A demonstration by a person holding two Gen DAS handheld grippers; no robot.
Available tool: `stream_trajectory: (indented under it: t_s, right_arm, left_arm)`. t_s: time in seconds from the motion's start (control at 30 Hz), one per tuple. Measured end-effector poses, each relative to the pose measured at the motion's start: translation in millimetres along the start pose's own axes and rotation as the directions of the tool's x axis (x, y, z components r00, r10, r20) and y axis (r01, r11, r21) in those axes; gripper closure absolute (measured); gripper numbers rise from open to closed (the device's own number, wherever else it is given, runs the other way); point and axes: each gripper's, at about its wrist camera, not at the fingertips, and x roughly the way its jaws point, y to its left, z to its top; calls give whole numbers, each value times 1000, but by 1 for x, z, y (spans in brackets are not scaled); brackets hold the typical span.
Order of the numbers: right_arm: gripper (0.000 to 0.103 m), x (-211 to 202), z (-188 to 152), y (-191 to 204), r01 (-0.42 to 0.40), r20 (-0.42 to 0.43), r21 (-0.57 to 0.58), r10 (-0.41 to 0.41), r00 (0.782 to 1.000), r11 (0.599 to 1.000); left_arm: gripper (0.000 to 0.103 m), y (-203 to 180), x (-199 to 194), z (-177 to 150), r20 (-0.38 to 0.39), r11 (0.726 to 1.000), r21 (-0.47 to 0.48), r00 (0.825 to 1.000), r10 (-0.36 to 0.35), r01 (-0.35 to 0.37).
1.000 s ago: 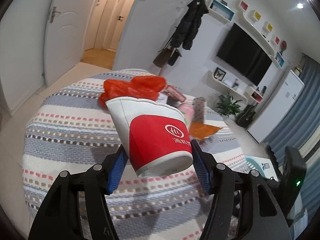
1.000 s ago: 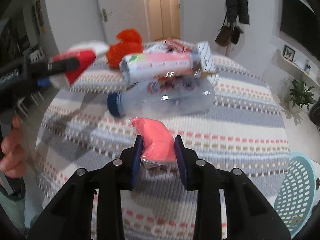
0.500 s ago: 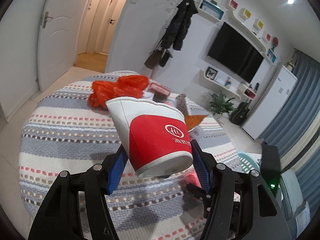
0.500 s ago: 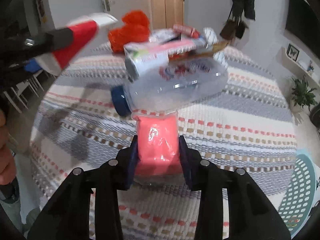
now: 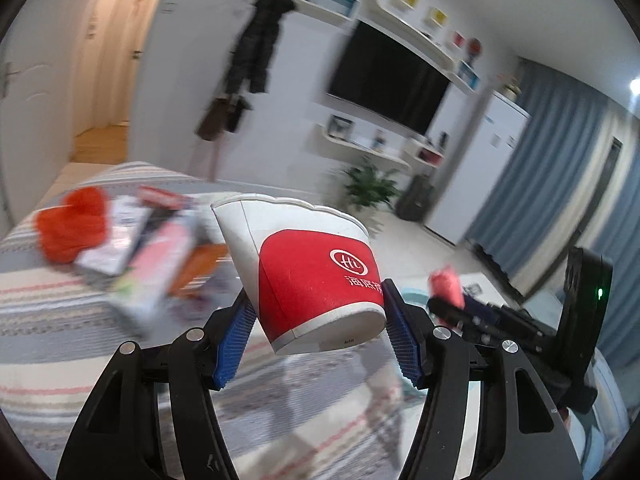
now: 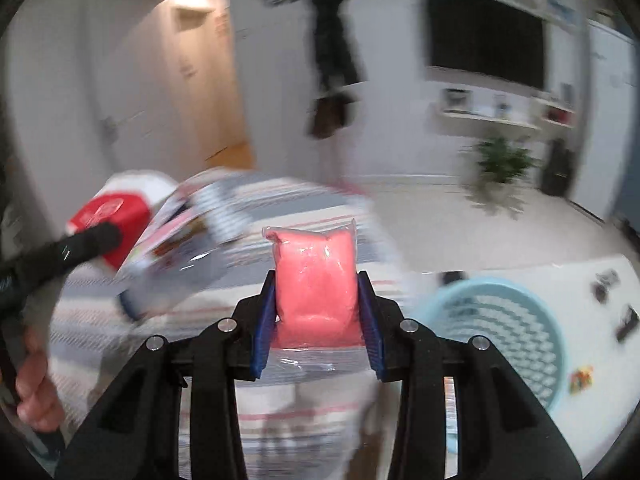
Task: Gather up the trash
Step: 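Carry the red cup and pink packet to the blue basket and release both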
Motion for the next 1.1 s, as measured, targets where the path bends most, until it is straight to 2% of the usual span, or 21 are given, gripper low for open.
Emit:
stream_trajectory:
  t_s: [0.17, 0.33, 0.53, 0.63, 0.83, 0.97, 1.0, 1.03, 1.07, 1.1]
  right_arm:
    - [68, -13, -1, -68, 167, 25, 139, -172, 985, 976]
    - [68, -5, -15, -123, 262, -37, 246, -261, 965, 933]
    - [68, 19, -47, -171, 340, -175, 322, -297, 939, 884]
    - [67, 28, -64, -189, 354, -229, 353, -287, 930, 866]
    - [67, 44, -83, -204, 374, -289, 382, -275, 917, 845]
    - [66, 47, -86, -210, 374, -304, 388, -265, 915, 842]
    - [65, 49, -88, -210, 371, -311, 391, -258, 915, 842]
    - [62, 49, -87, -210, 372, -315, 395, -256, 914, 840]
    - [55, 49, -88, -211, 371, -318, 401, -253, 914, 837]
    - [52, 49, -89, -211, 368, -317, 406, -249, 915, 837]
  left_arm:
    - [43, -54, 48, -3, -64, 993, 75, 994, -86, 91]
    - [43, -102, 98, -12, -148, 978, 123, 978, -150, 168]
    - [43, -130, 152, -33, -259, 969, 124, 950, -177, 214]
    - [43, -140, 175, -46, -313, 968, 120, 934, -173, 219]
    - [43, -150, 209, -64, -392, 963, 126, 904, -171, 237]
    - [39, -148, 212, -70, -411, 962, 124, 895, -174, 244]
    - [33, -149, 213, -71, -412, 963, 123, 895, -170, 240]
    - [27, -149, 213, -71, -411, 965, 120, 896, -166, 234]
    - [26, -148, 212, -71, -409, 966, 116, 897, -165, 231]
    - [26, -147, 211, -72, -408, 967, 111, 898, -167, 230]
